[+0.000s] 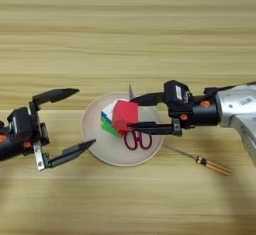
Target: Move the objects on the table
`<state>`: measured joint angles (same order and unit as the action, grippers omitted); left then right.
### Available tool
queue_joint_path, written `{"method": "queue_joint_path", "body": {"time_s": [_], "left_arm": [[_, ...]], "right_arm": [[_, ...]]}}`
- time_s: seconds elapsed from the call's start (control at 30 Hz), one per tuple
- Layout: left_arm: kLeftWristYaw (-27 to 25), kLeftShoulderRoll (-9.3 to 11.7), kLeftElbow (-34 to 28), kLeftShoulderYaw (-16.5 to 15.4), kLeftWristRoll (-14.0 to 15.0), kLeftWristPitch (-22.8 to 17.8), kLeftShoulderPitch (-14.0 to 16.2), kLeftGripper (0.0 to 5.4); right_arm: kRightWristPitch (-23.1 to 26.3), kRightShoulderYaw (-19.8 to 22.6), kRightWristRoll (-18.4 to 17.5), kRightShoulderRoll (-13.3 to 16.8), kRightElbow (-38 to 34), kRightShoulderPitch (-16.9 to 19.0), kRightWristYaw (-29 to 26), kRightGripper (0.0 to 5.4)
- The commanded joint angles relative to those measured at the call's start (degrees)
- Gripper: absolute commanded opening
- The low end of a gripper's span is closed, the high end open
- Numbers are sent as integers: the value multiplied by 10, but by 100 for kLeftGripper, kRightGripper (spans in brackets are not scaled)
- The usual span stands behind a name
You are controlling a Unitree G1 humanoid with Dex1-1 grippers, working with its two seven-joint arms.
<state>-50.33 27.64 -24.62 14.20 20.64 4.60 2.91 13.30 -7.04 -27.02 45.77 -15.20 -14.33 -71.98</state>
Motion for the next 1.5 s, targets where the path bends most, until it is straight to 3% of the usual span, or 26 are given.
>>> {"method": "queue_joint_path", "body": {"time_s": [0.03,0.33,1.17,1.5], "left_arm": [[-16,8,-7,23,-8,-17,-8,540],[-24,0,0,61,-26,-23,-12,540],[-14,-11,13,69,-36,-18,-11,540],[-18,-10,20,68,-35,-16,-11,438]], "right_arm": [[14,-12,3,-2,-18,-23,-6,232],[45,-19,-8,9,-65,-25,-22,232],[57,-7,-13,24,-111,2,-35,232],[62,-7,-20,23,-115,-1,-33,232]]}}
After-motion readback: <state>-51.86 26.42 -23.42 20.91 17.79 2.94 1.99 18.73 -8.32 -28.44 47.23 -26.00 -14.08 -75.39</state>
